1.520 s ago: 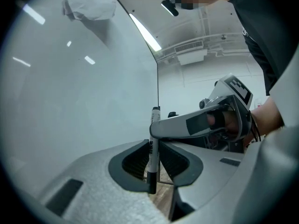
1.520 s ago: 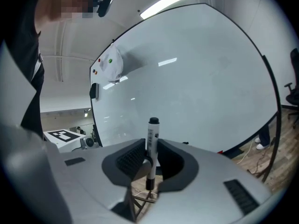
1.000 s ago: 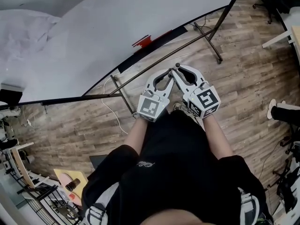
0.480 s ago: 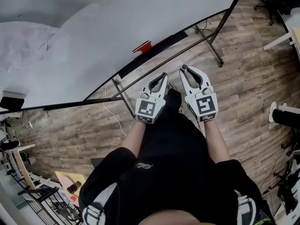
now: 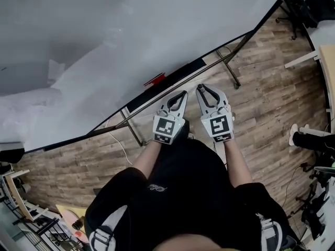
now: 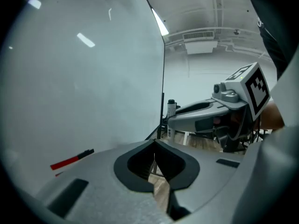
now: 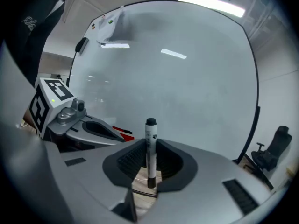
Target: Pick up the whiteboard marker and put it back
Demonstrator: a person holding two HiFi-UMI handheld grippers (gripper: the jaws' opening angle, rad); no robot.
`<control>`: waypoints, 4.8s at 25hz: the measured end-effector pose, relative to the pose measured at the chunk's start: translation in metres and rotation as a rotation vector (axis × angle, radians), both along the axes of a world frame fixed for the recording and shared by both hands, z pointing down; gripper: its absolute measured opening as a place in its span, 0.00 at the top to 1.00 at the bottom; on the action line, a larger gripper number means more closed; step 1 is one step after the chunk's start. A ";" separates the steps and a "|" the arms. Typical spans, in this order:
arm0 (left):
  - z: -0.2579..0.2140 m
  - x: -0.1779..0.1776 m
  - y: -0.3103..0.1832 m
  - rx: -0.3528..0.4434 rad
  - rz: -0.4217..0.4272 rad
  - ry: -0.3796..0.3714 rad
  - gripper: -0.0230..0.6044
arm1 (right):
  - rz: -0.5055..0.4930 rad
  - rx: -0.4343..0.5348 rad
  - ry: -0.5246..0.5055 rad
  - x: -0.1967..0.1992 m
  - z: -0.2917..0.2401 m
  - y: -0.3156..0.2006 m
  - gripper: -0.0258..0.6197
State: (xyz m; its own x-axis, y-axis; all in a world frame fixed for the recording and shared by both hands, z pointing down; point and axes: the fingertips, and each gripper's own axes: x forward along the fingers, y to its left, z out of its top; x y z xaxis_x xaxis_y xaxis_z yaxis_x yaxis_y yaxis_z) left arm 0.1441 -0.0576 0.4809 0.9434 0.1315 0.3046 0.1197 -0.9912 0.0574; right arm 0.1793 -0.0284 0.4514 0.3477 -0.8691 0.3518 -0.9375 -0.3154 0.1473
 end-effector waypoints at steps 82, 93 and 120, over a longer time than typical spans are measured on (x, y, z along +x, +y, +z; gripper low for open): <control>0.058 -0.140 -0.105 -0.157 -1.080 -0.069 0.95 | -0.983 -0.733 0.555 -0.037 0.149 -0.126 0.87; 0.079 -0.138 -0.107 -0.206 -1.124 -0.108 0.95 | -1.059 -0.756 0.623 -0.036 0.173 -0.130 0.87; 0.097 -0.132 -0.117 -0.236 -1.123 -0.140 0.95 | -1.086 -0.785 0.622 -0.039 0.192 -0.138 0.87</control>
